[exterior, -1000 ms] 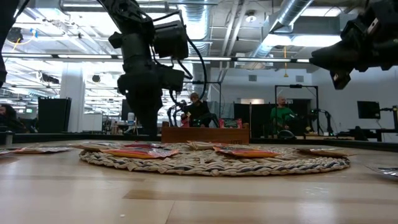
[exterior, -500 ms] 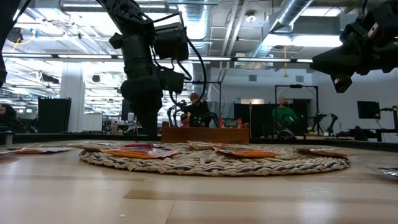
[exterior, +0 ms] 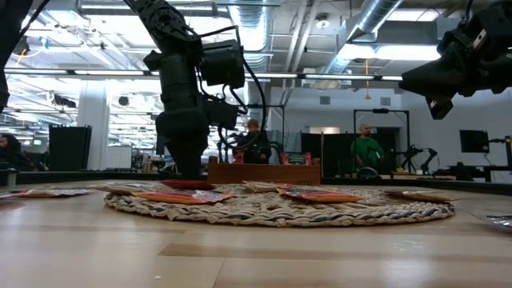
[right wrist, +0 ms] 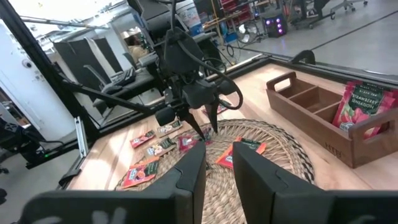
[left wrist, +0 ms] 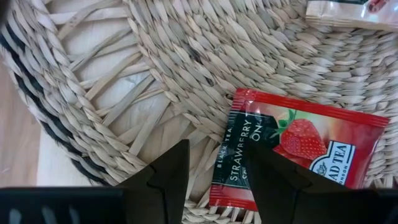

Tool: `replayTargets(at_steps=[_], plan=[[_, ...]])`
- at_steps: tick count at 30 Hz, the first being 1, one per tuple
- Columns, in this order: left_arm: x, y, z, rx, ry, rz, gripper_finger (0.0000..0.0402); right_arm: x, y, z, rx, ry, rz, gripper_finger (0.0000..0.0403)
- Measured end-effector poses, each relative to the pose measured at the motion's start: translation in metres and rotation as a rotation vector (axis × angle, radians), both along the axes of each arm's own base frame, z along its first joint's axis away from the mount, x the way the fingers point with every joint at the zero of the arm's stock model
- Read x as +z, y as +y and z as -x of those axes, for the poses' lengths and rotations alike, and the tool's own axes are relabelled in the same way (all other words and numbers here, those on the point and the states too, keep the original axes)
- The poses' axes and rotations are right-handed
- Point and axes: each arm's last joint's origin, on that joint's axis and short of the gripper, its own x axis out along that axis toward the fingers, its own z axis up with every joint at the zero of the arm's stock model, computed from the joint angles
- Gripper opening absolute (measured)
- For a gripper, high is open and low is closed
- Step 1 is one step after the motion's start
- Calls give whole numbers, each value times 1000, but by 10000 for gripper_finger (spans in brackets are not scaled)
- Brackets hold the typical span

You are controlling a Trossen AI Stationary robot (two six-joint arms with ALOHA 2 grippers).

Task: Pick & Place Tea
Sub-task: Put the red tea bag into the right section of the wooden organizer

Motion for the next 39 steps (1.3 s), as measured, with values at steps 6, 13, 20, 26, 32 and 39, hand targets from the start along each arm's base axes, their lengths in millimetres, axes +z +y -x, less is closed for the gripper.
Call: replayTargets(at_steps=[6,13,20,26,32,39], plan=[[0,0,0,0,2,0,137,0,0,0,0,0,0,72],[-1,0,1,-3,5,4,89,0,0,0,0,0,0,72],[-1,0,1,-1,7,-1,42,0,0,0,0,0,0,72],[0,0,2,12,8,-7,23,0,0,0,0,0,0,72],[11,1,1,27,27,-49,8,0,0,0,0,0,0,72],[20,2,-6,28,-5,-54,0,0,0,0,0,0,0,72]])
